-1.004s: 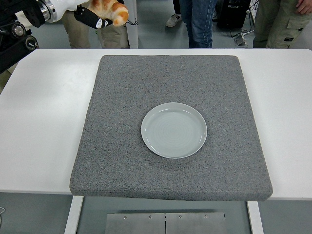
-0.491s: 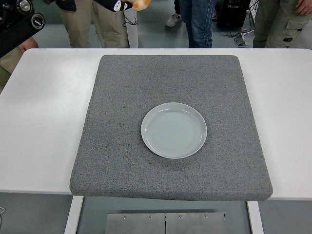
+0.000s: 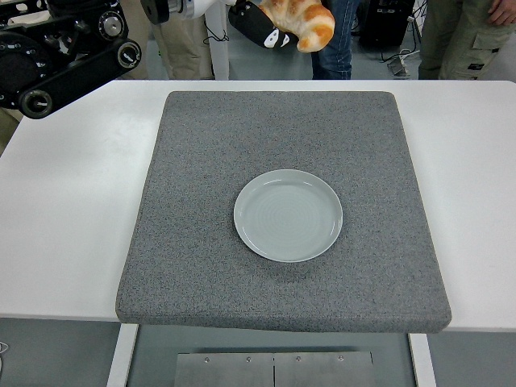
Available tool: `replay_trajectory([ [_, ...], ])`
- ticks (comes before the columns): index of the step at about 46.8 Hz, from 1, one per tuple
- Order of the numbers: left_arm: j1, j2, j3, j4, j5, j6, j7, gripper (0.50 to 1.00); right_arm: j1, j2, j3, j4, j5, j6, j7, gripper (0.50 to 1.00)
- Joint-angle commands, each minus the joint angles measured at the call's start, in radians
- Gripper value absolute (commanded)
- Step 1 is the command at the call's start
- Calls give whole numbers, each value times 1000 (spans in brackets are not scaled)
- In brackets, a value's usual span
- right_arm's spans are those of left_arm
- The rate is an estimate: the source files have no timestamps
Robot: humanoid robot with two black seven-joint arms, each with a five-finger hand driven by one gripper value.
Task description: Place the bread on the plate
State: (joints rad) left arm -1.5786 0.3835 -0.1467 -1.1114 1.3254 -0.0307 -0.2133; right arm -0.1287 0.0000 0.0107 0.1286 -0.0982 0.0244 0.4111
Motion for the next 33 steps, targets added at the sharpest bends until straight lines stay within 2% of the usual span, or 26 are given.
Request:
replay_trajectory([
  [1, -7, -9, 31, -22, 3, 0, -9, 500, 0, 0, 0, -1, 0, 0, 0, 1000],
  [18, -3, -90, 56, -102, 3, 5, -23, 500, 0, 0, 0, 0, 0, 0, 0, 1000],
  [25, -3, -94, 91, -154, 5, 5, -25, 500, 0, 0, 0, -1, 0, 0, 0, 1000],
  [33, 3, -94, 156, -159, 77, 11, -29, 500, 0, 0, 0, 0, 0, 0, 0, 1000],
])
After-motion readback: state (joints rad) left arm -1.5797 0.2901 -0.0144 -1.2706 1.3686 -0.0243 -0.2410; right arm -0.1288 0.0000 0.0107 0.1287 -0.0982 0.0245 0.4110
